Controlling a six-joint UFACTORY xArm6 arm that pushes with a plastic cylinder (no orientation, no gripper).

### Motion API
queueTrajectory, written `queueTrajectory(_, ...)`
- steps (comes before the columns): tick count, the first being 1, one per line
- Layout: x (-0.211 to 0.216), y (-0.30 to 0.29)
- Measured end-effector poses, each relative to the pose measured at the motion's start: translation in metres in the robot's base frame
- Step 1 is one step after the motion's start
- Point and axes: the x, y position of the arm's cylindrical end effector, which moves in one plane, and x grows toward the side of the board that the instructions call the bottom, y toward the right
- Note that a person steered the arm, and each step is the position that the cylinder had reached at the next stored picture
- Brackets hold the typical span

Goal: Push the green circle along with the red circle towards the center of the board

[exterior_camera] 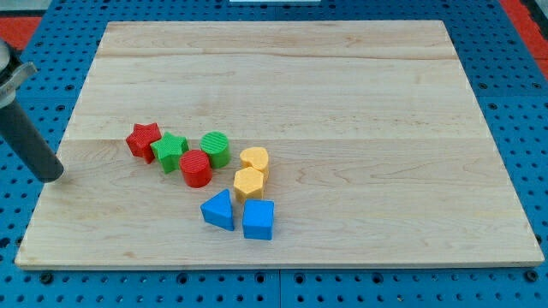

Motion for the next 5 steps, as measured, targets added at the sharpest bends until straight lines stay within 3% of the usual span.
queueTrajectory(3,0.000,-0.006)
queueTrajectory(5,0.018,0.026)
